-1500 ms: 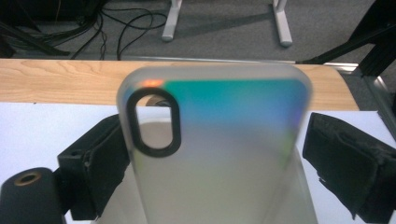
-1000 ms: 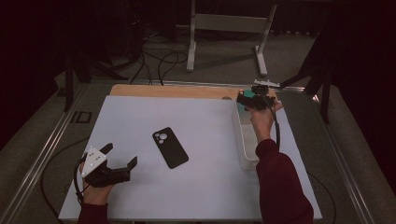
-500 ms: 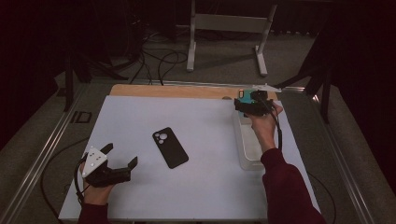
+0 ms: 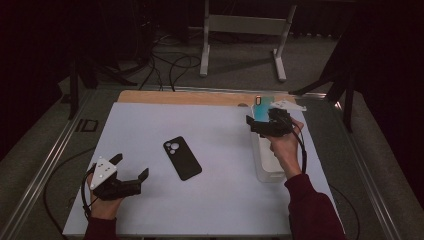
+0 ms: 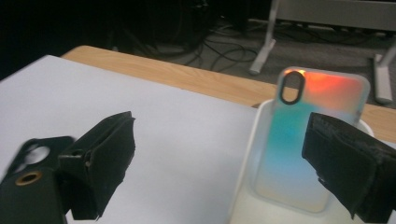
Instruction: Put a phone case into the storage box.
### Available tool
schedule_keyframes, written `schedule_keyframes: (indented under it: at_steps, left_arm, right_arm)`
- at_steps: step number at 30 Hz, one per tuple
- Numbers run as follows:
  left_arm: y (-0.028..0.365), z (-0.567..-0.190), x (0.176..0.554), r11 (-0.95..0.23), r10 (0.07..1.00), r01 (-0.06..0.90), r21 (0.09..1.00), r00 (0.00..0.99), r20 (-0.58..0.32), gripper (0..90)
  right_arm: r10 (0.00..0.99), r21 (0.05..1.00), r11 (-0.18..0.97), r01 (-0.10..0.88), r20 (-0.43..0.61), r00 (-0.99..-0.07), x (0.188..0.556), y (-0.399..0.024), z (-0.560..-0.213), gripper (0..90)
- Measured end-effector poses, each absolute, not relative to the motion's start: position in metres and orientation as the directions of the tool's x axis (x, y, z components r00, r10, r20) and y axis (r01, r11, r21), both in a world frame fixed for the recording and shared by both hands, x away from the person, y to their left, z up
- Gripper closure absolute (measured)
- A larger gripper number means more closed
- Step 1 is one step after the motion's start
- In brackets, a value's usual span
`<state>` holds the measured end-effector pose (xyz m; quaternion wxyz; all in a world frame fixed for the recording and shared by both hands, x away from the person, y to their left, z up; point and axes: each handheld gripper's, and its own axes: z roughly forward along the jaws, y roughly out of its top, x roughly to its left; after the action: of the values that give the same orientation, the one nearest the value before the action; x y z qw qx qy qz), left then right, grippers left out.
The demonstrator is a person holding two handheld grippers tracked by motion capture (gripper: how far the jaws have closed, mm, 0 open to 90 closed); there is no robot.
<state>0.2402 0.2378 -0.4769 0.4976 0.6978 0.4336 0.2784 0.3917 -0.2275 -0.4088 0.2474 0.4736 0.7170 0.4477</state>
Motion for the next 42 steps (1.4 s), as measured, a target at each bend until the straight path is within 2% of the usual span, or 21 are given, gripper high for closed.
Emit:
schedule_keyframes:
  at_steps: [4,8,20,24,32,35,39,42]
  left_arm:
    - [0.237,-0.477,0.241,-0.129,0.881,0.328,0.936,0.470,-0.043,0.0]
    - [0.235,-0.476,0.242,-0.134,0.877,0.327,0.936,0.479,-0.042,0.0]
    - [0.219,-0.467,0.251,-0.176,0.856,0.359,0.917,0.515,-0.037,0.0]
    - [0.210,-0.464,0.258,-0.184,0.859,0.375,0.909,0.510,-0.037,4.4]
    - [0.185,-0.457,0.277,-0.233,0.831,0.375,0.897,0.556,-0.017,23.0]
    - [0.173,-0.455,0.285,-0.249,0.823,0.374,0.894,0.569,-0.009,33.7]
    - [0.158,-0.455,0.299,-0.263,0.785,0.382,0.886,0.619,-0.034,56.1]
    - [0.146,-0.458,0.307,-0.283,0.774,0.394,0.874,0.632,-0.034,62.7]
  right_arm:
    - [0.889,0.883,0.150,0.444,0.077,-0.452,0.384,-0.227,-0.408,8.9]
    - [0.870,0.899,0.196,0.390,0.024,-0.493,0.358,-0.224,-0.408,8.9]
    - [0.847,0.922,0.177,0.346,0.037,-0.531,0.323,-0.222,-0.416,8.9]
    - [0.847,0.924,0.175,0.339,0.034,-0.531,0.314,-0.221,-0.421,9.0]
    - [0.845,0.945,0.144,0.294,0.038,-0.533,0.298,-0.221,-0.429,9.0]
    - [0.844,0.949,0.129,0.288,0.048,-0.535,0.293,-0.224,-0.432,9.3]
    - [0.846,0.952,0.122,0.282,0.049,-0.531,0.287,-0.228,-0.438,9.5]
    - [0.852,0.949,0.122,0.289,0.049,-0.521,0.285,-0.231,-0.439,9.5]
